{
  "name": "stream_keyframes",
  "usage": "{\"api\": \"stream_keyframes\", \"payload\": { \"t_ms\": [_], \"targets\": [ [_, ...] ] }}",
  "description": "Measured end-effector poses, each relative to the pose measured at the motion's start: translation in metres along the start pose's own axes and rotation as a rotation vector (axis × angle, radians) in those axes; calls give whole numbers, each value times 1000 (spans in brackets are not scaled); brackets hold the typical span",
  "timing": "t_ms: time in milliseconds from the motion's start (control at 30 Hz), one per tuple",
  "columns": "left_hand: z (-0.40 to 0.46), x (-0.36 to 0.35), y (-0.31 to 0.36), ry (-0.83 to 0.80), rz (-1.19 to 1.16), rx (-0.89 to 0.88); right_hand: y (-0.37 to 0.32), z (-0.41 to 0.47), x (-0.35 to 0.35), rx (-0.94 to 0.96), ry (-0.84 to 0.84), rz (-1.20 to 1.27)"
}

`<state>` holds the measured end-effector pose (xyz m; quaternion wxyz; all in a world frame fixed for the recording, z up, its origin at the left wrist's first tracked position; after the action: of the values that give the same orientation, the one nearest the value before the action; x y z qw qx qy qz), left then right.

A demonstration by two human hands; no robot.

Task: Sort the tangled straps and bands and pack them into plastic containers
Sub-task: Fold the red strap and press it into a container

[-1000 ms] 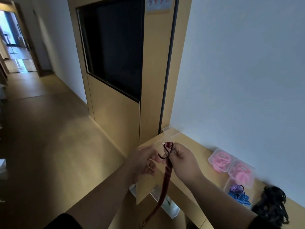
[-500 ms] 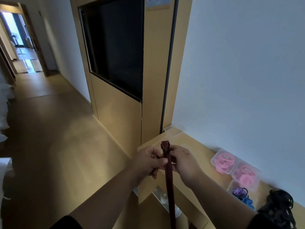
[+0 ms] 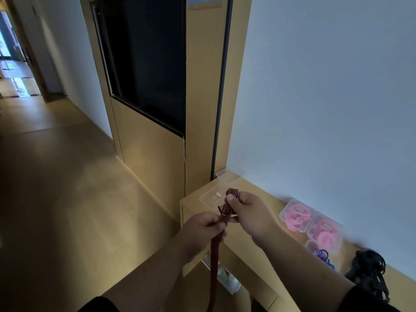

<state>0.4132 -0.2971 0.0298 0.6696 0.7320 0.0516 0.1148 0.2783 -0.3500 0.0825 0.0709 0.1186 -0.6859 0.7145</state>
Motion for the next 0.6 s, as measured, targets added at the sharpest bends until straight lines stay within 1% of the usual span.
{"api": "stream_keyframes", "payload": {
  "t_ms": [100,200,267,300,400,467,533,600],
  "targets": [
    [5,10,2,48,-13,27,-3,5,9,34,-8,-224],
    [8,13,3,29,3,10,-3,5,8,12,-80,-249],
    [10,14,3,31,4,-3,-3,7,7,72,-83,-355],
    [10,14,3,29,2,-6,-3,8,6,70,-77,-358],
    [9,14,3,25,19,-14,-2,9,0,-8,-102,-241],
    [9,15,2,34,14,-5,-2,11,-2,5,-120,-287],
    [12,18,-1,57,2,16,-1,12,-2,41,-144,-378],
    [14,21,-3,80,6,38,-2,14,-1,135,-176,-571]
  ]
}}
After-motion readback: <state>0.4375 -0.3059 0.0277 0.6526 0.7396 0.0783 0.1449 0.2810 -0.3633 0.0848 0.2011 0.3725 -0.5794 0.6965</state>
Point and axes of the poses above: each hand's wrist, its own z-axis towards the middle knuckle, its own x-axis out of the back of the hand, y = z × x, the point moved 5 cm from there along z, towards the middle knuckle, and after that the axes turned 14 degrees about y, right-handed, at the moved point
